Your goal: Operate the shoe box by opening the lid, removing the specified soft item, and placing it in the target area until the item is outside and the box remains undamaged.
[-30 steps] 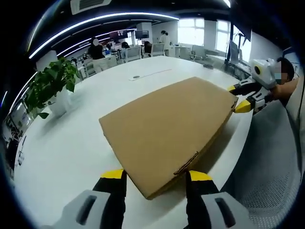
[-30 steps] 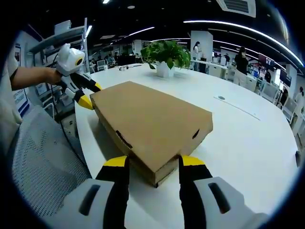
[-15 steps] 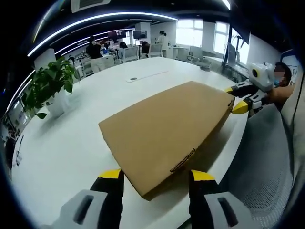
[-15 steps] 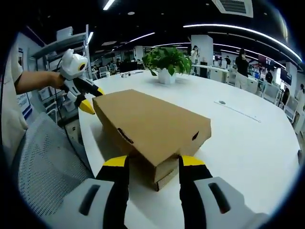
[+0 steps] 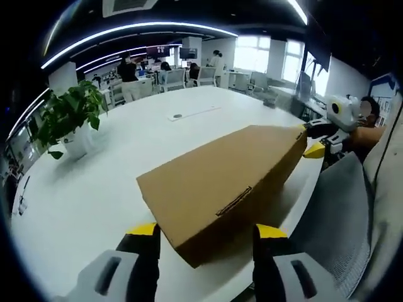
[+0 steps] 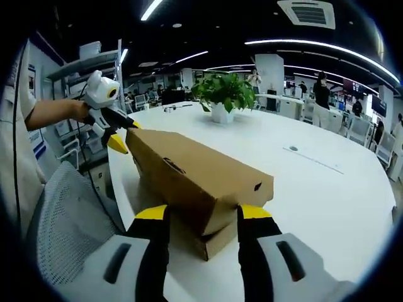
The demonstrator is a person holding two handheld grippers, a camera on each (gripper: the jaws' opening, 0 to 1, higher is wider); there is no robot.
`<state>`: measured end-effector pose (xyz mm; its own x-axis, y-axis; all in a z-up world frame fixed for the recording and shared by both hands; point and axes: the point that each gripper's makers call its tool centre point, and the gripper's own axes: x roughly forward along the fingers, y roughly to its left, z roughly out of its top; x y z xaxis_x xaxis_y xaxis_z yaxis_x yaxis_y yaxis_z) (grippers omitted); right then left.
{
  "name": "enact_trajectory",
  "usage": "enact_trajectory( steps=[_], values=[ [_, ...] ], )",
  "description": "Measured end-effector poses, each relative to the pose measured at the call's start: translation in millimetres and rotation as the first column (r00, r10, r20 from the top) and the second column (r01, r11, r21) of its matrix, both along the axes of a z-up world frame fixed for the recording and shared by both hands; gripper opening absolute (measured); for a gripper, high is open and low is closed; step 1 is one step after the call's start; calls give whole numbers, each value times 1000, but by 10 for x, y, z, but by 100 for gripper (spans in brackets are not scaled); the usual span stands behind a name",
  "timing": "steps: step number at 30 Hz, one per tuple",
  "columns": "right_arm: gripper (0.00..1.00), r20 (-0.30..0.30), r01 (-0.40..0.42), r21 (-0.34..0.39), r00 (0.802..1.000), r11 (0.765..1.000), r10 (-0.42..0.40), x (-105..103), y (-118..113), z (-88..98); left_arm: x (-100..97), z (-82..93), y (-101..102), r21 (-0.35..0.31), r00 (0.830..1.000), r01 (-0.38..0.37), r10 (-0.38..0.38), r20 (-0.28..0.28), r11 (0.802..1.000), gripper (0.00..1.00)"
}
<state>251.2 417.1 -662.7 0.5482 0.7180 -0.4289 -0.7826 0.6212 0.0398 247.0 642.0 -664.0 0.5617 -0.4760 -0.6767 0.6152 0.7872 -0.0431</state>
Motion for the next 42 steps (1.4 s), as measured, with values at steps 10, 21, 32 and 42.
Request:
enact_trajectory(
  steps=[10, 21, 32, 42],
  values=[
    [39, 39, -5, 8, 999, 1000, 5, 86, 4, 175, 59, 191, -23, 10, 999, 8, -8, 43, 1000, 61],
    [38, 94, -7, 19, 996, 1000, 5, 260, 6, 377, 245, 405, -11, -12, 994, -15, 17, 104, 1000, 60],
    [36, 154, -22, -1, 988, 1000, 22, 477, -3, 535, 492, 555, 52, -37, 982, -67, 72, 172, 997, 51],
    [36, 177, -4, 11, 984, 1000, 2, 618, -1, 608, 676, 636, 130, -39, 966, -127, 132, 224, 991, 38]
  ],
)
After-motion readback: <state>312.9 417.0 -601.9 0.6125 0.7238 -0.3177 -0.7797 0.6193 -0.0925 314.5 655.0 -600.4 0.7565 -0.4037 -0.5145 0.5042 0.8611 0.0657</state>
